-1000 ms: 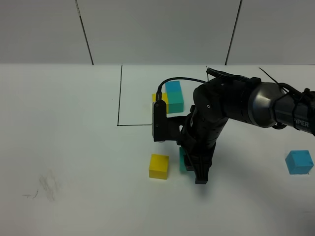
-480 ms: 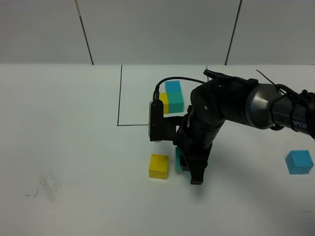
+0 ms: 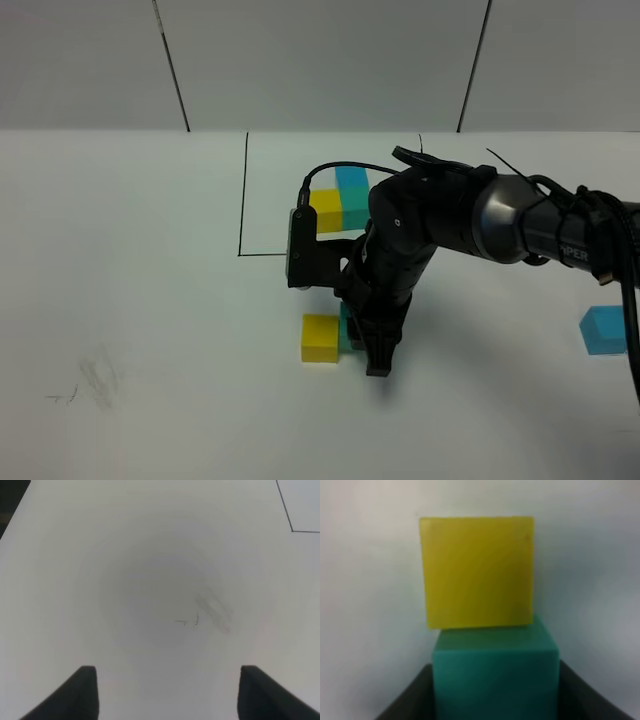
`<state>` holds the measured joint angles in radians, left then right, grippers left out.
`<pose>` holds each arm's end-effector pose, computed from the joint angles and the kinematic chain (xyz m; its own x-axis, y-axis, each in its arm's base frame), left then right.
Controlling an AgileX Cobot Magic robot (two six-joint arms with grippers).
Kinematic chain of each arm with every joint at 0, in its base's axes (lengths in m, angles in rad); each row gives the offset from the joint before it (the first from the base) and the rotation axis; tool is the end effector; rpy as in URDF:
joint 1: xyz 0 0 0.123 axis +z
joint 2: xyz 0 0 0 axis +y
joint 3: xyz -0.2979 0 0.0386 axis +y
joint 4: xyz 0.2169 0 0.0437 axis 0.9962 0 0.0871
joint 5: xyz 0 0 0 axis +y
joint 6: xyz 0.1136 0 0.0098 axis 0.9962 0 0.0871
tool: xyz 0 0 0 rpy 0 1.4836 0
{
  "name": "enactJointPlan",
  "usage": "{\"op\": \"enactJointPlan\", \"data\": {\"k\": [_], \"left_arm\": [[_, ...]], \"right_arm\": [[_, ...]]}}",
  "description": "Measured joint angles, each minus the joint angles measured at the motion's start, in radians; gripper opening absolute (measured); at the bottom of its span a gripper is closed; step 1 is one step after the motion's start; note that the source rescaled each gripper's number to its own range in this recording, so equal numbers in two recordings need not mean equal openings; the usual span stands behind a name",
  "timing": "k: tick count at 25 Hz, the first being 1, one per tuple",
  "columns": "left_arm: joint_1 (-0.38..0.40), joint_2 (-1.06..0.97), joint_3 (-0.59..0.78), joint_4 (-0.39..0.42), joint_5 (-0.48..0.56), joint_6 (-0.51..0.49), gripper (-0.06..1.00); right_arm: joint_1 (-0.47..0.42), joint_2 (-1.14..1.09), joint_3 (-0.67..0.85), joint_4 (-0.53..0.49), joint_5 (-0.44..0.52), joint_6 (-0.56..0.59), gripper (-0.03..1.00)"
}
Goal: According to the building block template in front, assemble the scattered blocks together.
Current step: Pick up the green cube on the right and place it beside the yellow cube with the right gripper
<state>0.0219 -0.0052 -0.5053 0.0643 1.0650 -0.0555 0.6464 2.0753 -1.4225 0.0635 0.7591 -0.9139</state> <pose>-0.0287 0.0058 0.2528 -0.4477 -0.0341 -0.8935 -0.0830 0.9965 0.0036 0.3198 0.2475 0.1576 -0.0348 -0.9811 -0.1904 -0.9850 0.0659 -0.1592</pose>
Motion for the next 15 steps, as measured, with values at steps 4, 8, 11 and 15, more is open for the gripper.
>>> {"op": "enactJointPlan", "data": {"k": [4, 8, 11, 15], "left_arm": [[0.000, 0.000, 0.000, 0.000, 0.000, 0.000, 0.36], [0.000, 0.000, 0.000, 0.001, 0.000, 0.000, 0.36], [0.000, 0.000, 0.000, 0.001, 0.000, 0.000, 0.36], [0.000, 0.000, 0.000, 0.001, 0.000, 0.000, 0.36]], "right_arm": [[0.004, 0.013, -0.003, 0.008, 0.004, -0.007, 0.26], [0.005, 0.025, -0.003, 0.014, 0.007, -0.013, 0.26], [0.005, 0.030, -0.004, 0.014, 0.007, -0.015, 0.26], [0.005, 0.045, -0.004, 0.014, 0.004, -0.019, 0.26]]}}
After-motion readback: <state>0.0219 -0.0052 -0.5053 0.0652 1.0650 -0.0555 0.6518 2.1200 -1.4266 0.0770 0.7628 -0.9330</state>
